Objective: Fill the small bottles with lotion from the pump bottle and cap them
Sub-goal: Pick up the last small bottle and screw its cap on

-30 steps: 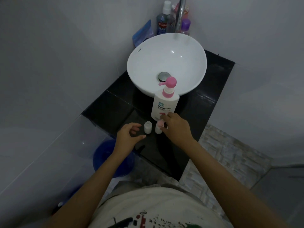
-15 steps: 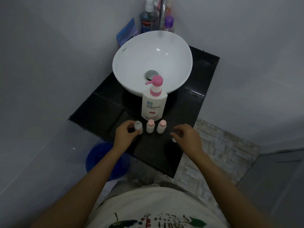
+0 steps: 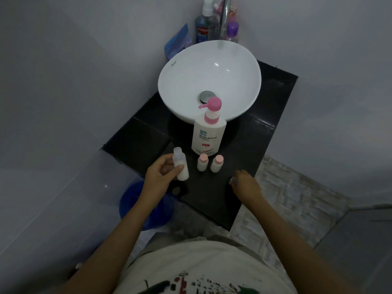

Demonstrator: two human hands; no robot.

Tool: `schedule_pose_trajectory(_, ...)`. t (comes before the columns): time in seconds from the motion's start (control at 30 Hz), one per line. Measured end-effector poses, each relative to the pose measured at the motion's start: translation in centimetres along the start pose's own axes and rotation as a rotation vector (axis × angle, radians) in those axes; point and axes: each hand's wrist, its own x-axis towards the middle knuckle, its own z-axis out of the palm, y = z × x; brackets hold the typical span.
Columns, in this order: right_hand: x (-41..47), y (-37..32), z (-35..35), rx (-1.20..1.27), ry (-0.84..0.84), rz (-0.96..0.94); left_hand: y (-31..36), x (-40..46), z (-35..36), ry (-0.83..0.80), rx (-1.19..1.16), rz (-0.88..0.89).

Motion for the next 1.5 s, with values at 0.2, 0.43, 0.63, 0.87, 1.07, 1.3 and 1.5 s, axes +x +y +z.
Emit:
schedule_pose_trajectory(0.2,-2.2,-1.5,-3.3,0.479,0.055,0.022,1.7,-0.9,0.0,-0.029,-0.094,-0.033)
schedule_pose_trajectory(0.43,-7.0,-5.2,-10.5,1.024,0.024,-0.319,3.7,-2.1,1.1,-0.256,-0.115,-0.006)
schedule_pose_trajectory(0.63,-7.9,-5.2,-12.1,0.876,-0.017,-0.427,4.4,-2.2,1.9,-0.351,-0.048,-0.007)
schedule_pose_trajectory(0.87,-7.8,-4.3,-12.9,0.747,-0.087,-0.508,5.1,-2.3,2.5,-0.379,-0.058,-0.004)
schedule_pose_trajectory(1.07,-7.7,-5.0,-11.8,0.645,-0.019,-0.322,5.4,-2.3,2.4,-0.376,-0.012,0.032)
schedule_pose_trajectory(1.3,-7.4,-4.5,-12.2,0.678,-0.037,-0.493,5.3,-2.1,2.1,-0.361,-0.044,0.023)
schedule_pose_trajectory(1.5,-7.7,-5.7,-11.9,0.671,0.009,-0.380,5.2,-1.9,1.9,-0.363,-0.047,0.014)
